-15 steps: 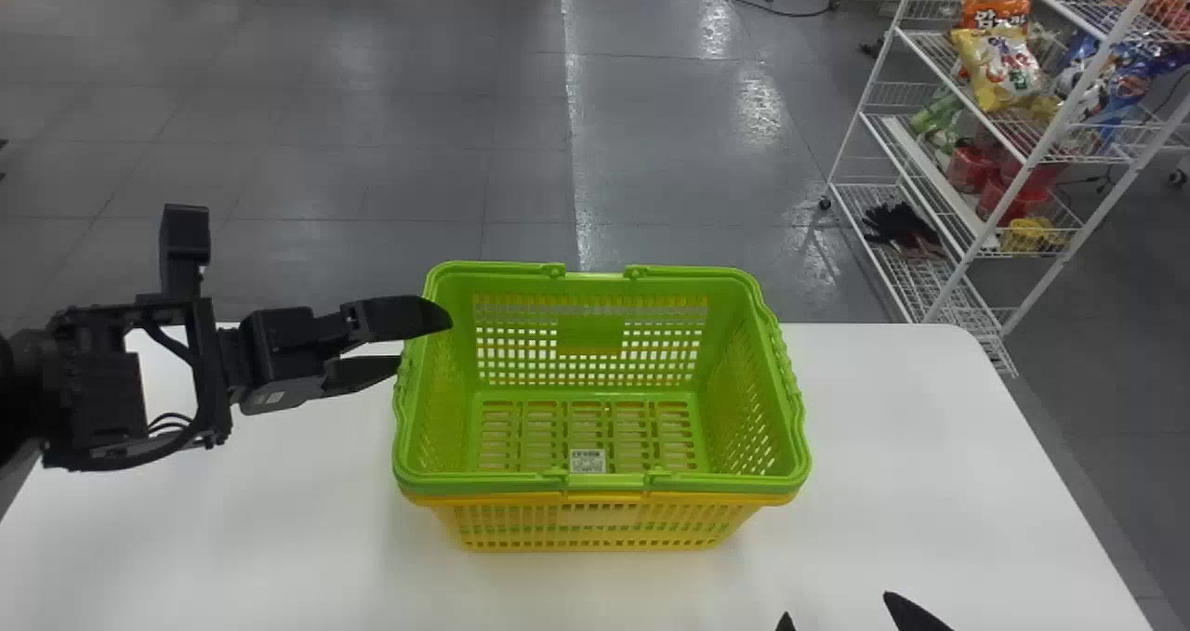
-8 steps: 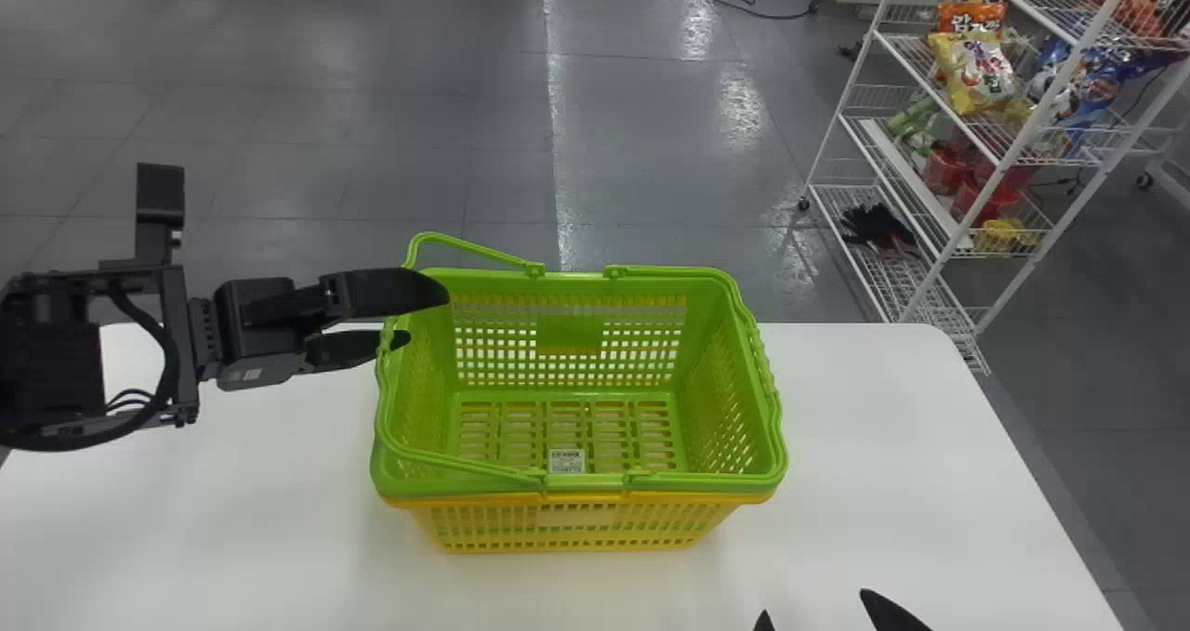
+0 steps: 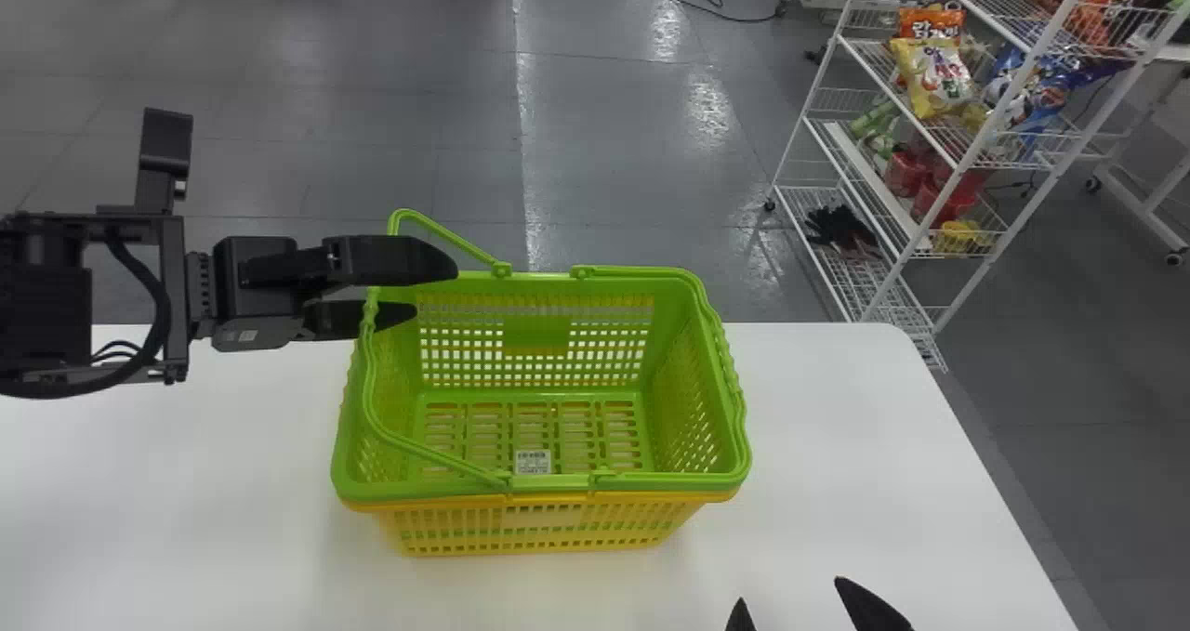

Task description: Grasp handle with right gripper to insert into left gripper then lift and swing left to center

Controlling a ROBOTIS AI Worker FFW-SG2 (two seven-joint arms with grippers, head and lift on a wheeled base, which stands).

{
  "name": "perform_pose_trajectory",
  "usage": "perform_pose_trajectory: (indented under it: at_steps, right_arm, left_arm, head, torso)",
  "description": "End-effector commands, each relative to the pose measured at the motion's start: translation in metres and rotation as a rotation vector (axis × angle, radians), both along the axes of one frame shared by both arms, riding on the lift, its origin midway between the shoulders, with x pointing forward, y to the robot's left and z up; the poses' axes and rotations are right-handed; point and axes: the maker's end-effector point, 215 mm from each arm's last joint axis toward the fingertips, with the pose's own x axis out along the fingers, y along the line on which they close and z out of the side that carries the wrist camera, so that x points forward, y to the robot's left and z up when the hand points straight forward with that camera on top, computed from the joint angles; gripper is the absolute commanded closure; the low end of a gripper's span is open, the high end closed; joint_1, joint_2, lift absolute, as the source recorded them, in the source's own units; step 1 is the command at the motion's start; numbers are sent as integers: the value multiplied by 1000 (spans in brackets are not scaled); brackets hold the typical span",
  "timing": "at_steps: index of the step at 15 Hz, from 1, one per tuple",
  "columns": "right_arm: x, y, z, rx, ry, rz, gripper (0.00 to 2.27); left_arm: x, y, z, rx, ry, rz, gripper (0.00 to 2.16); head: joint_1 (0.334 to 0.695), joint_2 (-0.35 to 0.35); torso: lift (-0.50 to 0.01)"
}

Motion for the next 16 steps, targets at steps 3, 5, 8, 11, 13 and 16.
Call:
perform_pose_trajectory:
  at_steps: [3, 5, 8, 11, 13, 16]
  right_arm:
    - [10, -29, 20, -20, -43, -55, 198]
    - [15, -41, 34, -35, -72, -75, 232]
    - [31, -59, 63, -46, -133, -113, 1031]
    - [56, -72, 69, -55, -118, -176, 2017]
    - [75, -72, 62, -91, -69, -174, 2172]
    - [103, -78, 51, -152, -3, -183, 2192]
  left_arm:
    - [-1, -26, 18, -1, -26, -57, 46]
    - [-3, -35, 25, 8, -37, -85, 46]
    - [-3, -44, 28, 23, -44, -109, 46]
    - [-3, -48, 26, 35, -40, -118, 46]
    - [-1, -48, 27, 35, -40, -115, 46]
    - [-1, -49, 26, 36, -38, -116, 46]
  head:
    - [695, -207]
    - [695, -251]
    - [695, -286]
    - [695, -323]
    - [695, -329]
    - [695, -320]
  torso:
    - [-93]
    - [-93]
    - [-93]
    - [-93]
    - [-93]
    - [-93]
